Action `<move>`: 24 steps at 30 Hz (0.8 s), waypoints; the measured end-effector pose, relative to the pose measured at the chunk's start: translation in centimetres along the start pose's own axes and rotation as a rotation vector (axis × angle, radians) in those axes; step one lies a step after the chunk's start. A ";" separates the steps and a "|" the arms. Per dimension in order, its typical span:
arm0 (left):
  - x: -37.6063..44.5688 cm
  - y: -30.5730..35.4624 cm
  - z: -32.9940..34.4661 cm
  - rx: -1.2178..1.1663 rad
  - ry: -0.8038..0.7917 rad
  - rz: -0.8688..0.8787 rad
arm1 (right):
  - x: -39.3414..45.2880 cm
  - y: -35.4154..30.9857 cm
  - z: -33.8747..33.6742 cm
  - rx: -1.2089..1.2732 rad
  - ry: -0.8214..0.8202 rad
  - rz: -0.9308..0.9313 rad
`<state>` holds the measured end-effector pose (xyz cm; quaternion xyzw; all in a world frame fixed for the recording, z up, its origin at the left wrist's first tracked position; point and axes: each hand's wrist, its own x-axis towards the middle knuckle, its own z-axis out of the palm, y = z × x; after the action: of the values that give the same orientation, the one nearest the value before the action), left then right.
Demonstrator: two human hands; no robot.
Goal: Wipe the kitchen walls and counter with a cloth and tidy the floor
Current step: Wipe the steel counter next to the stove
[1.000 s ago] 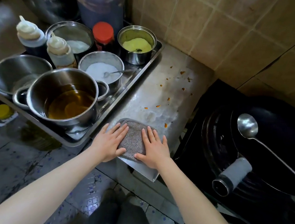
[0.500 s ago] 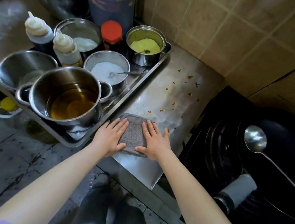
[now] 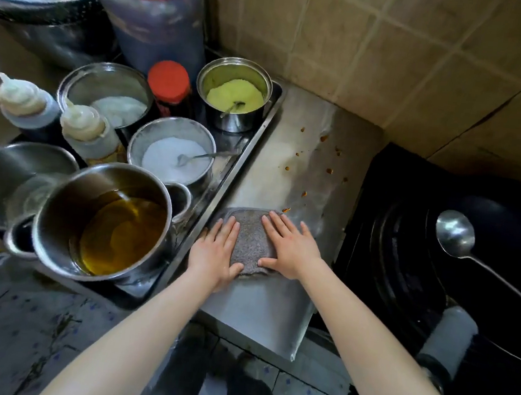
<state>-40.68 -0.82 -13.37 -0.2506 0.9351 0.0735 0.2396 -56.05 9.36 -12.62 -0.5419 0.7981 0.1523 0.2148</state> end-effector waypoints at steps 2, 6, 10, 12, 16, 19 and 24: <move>0.7 0.1 -0.3 0.018 0.007 0.019 | -0.1 0.4 0.0 0.031 0.012 0.023; 2.0 0.9 -1.3 0.054 0.014 0.104 | -1.2 1.6 0.6 0.102 0.017 0.099; 2.6 2.7 -1.6 0.070 0.006 0.193 | -3.0 2.7 1.6 0.156 -0.012 0.186; 2.8 3.2 -1.5 0.086 0.008 0.219 | -3.8 2.8 2.1 0.174 -0.014 0.221; 2.5 4.1 -1.4 0.119 0.002 0.280 | -5.2 2.6 2.9 0.210 -0.014 0.280; 2.0 4.7 -1.2 0.114 0.008 0.314 | -6.4 2.3 3.7 0.259 -0.009 0.317; 1.4 5.3 -0.7 0.161 0.014 0.381 | -8.3 1.4 4.8 0.333 -0.011 0.378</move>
<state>-44.71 2.98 -13.39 -0.0498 0.9701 0.0406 0.2339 -53.81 18.82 -12.53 -0.3393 0.8982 0.0592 0.2730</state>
